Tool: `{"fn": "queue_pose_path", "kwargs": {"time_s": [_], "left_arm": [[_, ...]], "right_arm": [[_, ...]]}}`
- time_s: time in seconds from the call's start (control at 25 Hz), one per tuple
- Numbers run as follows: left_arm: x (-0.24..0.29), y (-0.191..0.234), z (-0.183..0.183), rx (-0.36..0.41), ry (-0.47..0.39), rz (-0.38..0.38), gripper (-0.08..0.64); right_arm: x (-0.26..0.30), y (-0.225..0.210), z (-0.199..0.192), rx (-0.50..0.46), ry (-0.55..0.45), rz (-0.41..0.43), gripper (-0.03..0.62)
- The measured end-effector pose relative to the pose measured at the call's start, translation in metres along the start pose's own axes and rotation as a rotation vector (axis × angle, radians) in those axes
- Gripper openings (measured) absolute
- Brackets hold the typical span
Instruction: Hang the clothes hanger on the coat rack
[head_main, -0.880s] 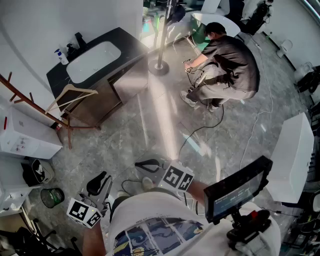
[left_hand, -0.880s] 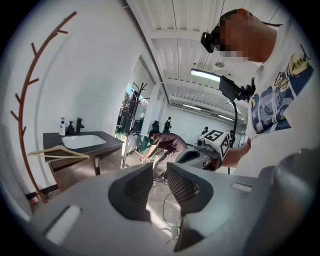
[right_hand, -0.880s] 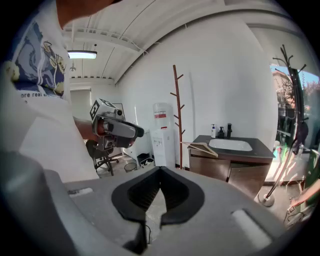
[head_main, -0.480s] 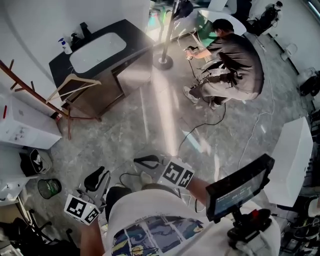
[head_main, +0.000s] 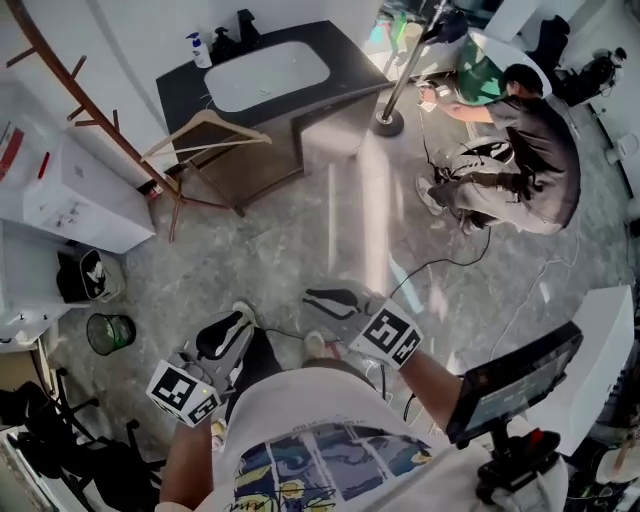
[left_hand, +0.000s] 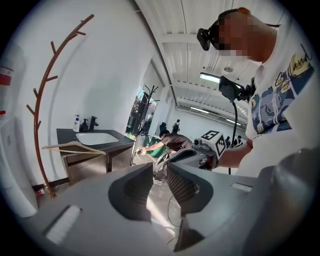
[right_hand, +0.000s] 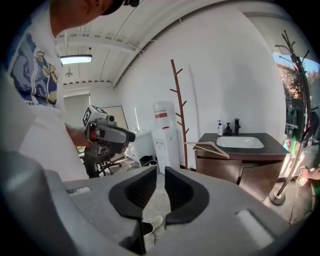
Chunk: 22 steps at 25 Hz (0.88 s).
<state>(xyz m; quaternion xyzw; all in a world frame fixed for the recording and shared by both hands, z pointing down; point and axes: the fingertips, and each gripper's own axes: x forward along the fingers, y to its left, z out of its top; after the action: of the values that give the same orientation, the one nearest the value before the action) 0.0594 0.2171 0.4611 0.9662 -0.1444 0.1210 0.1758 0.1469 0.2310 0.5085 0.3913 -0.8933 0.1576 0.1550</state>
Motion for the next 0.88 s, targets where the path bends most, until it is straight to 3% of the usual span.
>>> {"fn": "queue_pose_path", "kwargs": {"time_s": [0.24, 0.6, 0.88], "left_arm": [[-0.017, 0.071, 0.023, 0.006, -0.031, -0.023, 0.092], [-0.062, 0.176, 0.05, 0.024, -0.05, -0.072, 0.092], [-0.075, 0.226, 0.065, -0.003, -0.036, -0.072, 0.092]], "right_arm": [[0.06, -0.029, 0.031, 0.043, 0.017, -0.041, 0.057], [0.166, -0.085, 0.075, 0.002, 0.074, -0.154, 0.066], [0.213, -0.141, 0.084, -0.04, 0.158, -0.264, 0.067]]}}
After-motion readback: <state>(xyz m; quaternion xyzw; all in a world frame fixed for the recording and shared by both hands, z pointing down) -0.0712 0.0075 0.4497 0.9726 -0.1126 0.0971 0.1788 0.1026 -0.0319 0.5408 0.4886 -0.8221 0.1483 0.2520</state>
